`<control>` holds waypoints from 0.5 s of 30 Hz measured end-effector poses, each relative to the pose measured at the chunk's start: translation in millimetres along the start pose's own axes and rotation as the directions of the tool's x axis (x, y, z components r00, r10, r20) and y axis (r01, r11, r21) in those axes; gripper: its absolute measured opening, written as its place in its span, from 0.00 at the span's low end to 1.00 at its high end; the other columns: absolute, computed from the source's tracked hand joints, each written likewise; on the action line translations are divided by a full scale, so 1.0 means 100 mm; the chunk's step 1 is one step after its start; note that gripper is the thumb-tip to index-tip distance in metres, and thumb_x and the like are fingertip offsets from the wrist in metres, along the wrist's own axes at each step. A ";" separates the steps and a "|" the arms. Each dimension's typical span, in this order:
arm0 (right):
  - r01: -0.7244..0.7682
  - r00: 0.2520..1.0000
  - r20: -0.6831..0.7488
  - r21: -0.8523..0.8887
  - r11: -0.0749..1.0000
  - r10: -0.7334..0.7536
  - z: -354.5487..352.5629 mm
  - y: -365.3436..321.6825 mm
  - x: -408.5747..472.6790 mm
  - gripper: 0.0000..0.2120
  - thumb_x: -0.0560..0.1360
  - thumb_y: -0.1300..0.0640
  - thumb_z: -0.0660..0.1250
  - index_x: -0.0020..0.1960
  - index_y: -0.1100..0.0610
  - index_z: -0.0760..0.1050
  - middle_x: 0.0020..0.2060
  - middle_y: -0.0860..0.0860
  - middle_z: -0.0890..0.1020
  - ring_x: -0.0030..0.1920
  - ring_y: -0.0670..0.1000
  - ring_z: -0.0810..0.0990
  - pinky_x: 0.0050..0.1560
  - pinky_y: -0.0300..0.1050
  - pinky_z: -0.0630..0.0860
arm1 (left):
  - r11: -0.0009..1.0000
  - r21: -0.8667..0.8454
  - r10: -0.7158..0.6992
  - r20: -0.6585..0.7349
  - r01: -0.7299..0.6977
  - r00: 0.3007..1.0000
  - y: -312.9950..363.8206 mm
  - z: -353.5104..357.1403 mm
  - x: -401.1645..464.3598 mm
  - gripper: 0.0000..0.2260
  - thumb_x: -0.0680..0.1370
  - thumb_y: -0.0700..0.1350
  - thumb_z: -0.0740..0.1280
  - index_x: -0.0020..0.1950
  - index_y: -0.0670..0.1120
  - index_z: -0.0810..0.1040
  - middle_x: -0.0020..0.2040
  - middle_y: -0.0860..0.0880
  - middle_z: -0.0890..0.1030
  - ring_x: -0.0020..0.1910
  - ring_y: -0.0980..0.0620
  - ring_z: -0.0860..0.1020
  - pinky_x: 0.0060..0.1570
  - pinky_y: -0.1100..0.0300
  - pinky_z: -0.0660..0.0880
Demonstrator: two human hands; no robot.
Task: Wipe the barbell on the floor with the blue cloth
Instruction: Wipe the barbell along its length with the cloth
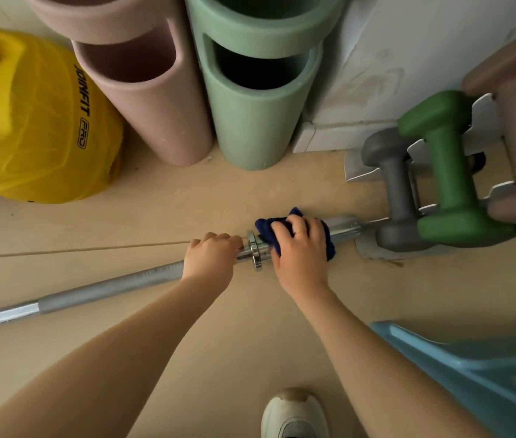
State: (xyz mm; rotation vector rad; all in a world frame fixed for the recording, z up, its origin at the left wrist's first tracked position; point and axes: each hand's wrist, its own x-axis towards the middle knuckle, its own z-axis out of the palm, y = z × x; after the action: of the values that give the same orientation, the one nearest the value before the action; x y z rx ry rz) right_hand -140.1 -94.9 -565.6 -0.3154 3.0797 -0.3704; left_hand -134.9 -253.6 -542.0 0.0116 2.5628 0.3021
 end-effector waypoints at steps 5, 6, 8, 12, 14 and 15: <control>-0.003 0.999 -0.044 -0.040 0.999 0.001 -0.13 0.54 0.17 0.19 0.62 0.61 0.73 0.53 0.56 0.78 0.51 0.59 0.80 0.51 0.65 0.77 0.50 0.57 0.75 | 0.998 0.047 0.029 0.019 -0.030 0.999 -0.09 -0.07 0.05 0.12 0.81 0.43 0.56 0.62 0.51 0.72 0.57 0.52 0.78 0.60 0.47 0.69 0.53 0.57 0.66; -0.129 0.989 -0.076 0.007 0.992 0.130 -0.14 0.63 0.20 0.19 0.63 0.61 0.72 0.54 0.57 0.77 0.53 0.60 0.79 0.52 0.67 0.76 0.52 0.58 0.75 | 0.998 0.050 0.035 0.023 -0.036 0.999 -0.11 -0.09 0.05 0.11 0.81 0.43 0.55 0.61 0.51 0.72 0.56 0.53 0.78 0.59 0.47 0.69 0.53 0.57 0.66; -0.294 0.948 -0.103 0.088 0.952 0.303 -0.12 0.66 0.21 0.19 0.66 0.62 0.71 0.56 0.59 0.77 0.57 0.62 0.77 0.56 0.68 0.73 0.57 0.61 0.73 | 0.998 0.034 0.044 0.028 -0.045 0.999 -0.14 -0.11 0.07 0.11 0.81 0.44 0.55 0.59 0.50 0.73 0.52 0.53 0.78 0.58 0.47 0.70 0.51 0.56 0.65; -0.189 0.974 -0.122 0.026 0.982 0.191 -0.07 0.49 0.14 0.19 0.67 0.60 0.67 0.58 0.58 0.75 0.58 0.61 0.76 0.58 0.68 0.73 0.59 0.61 0.72 | 0.998 -0.065 -0.010 0.051 0.013 0.999 -0.18 -0.16 0.16 0.13 0.81 0.44 0.56 0.64 0.51 0.73 0.54 0.49 0.79 0.63 0.47 0.67 0.53 0.56 0.64; -0.014 0.997 -0.080 -0.010 1.000 0.013 -0.09 0.55 0.16 0.20 0.66 0.61 0.70 0.58 0.58 0.74 0.57 0.61 0.77 0.58 0.67 0.74 0.58 0.61 0.73 | 0.996 -0.079 -0.030 0.052 0.034 0.998 -0.17 -0.18 0.20 0.18 0.82 0.46 0.57 0.72 0.53 0.66 0.66 0.51 0.73 0.69 0.48 0.62 0.62 0.55 0.63; 0.033 0.997 -0.066 -0.022 0.999 -0.034 -0.12 0.63 0.20 0.21 0.65 0.62 0.71 0.57 0.58 0.75 0.56 0.61 0.78 0.57 0.67 0.74 0.56 0.60 0.74 | 0.997 -0.067 -0.031 0.029 0.033 0.999 -0.15 -0.18 0.20 0.19 0.81 0.46 0.57 0.73 0.52 0.63 0.69 0.52 0.70 0.71 0.48 0.60 0.64 0.54 0.62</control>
State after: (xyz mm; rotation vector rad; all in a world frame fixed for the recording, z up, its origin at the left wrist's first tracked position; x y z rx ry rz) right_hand -172.3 -36.2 -569.3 -0.3633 3.1489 -0.3564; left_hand -160.8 -270.9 -541.1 -0.0496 2.5209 0.3733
